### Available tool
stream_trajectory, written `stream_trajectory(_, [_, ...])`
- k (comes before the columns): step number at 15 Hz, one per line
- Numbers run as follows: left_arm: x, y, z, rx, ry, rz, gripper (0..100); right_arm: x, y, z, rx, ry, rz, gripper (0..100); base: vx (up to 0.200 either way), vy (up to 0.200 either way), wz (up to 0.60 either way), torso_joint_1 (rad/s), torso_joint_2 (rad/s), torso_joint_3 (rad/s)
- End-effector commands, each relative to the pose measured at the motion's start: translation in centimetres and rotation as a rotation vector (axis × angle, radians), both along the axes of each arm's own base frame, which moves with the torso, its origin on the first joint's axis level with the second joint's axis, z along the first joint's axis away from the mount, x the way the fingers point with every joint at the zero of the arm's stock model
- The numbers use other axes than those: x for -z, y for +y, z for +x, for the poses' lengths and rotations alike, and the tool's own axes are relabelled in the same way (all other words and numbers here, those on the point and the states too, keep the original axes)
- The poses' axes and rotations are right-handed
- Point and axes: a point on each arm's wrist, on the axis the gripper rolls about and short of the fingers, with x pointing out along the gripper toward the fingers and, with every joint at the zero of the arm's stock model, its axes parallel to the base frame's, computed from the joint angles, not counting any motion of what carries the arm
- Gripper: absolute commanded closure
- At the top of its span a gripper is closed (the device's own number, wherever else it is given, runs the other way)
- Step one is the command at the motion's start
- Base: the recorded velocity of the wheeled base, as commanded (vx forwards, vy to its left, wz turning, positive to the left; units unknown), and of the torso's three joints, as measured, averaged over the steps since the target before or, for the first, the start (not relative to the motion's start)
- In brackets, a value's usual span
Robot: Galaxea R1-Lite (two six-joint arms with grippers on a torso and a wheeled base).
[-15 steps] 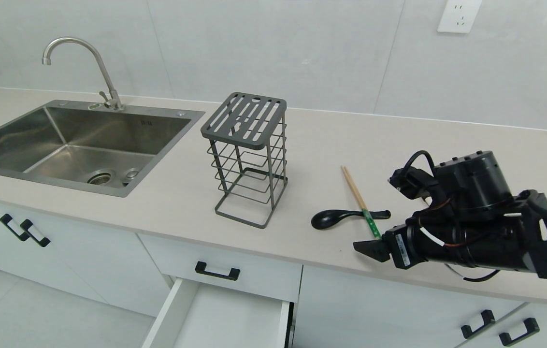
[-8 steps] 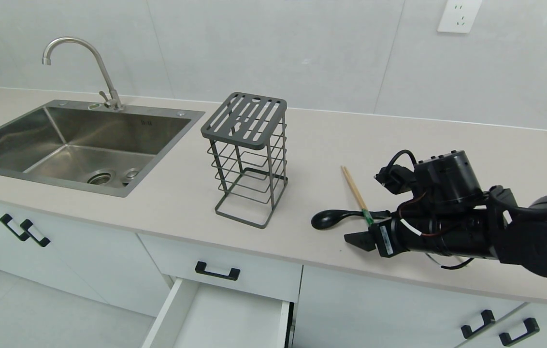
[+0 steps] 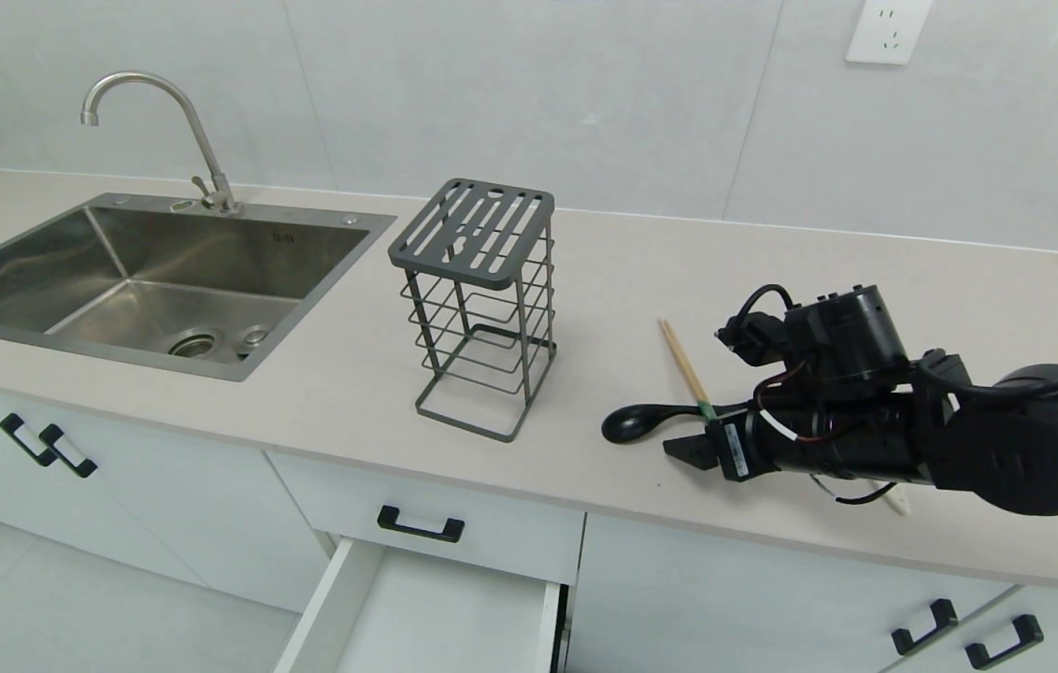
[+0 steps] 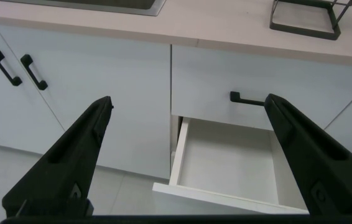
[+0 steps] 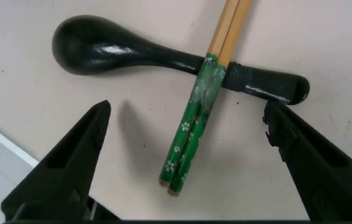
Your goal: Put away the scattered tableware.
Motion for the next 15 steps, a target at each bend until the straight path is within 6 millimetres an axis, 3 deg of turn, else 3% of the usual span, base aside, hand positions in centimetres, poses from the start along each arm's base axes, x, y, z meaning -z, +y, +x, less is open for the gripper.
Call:
stream_trajectory(1, [0.0,0.0,0.0,0.0,0.002,-0.001,0,0.2,0.3,0.5,0.001,0.0,-0.001,100,0.0,0.0,0.0,0.0,0.0,0.0])
stream_trajectory(6, [0.0,0.0,0.0,0.0,0.002,0.001,0,0.0,-0.3,1.1,0.028,-0.007,0.003,100,0.0,0.0,0.0,0.0,0.0,0.0])
stream_trajectory(9, [0.0,0.0,0.0,0.0,0.002,-0.001,0,-2.2,-1.2,-0.1,0.039,-0.062,0.033,100,0.0,0.0,0.0,0.0,0.0,0.0])
stream_trajectory(12, [0.0,0.0,0.0,0.0,0.002,-0.001,0,-5.4,-2.5,-3.4,0.058,-0.164,0.059,100,0.0,0.0,0.0,0.0,0.0,0.0])
stream_trajectory(15, [0.0,0.0,0.0,0.0,0.002,-0.001,0,-7.1,-3.1,-6.5,0.024,-0.223,0.091,100,0.0,0.0,0.0,0.0,0.0,0.0])
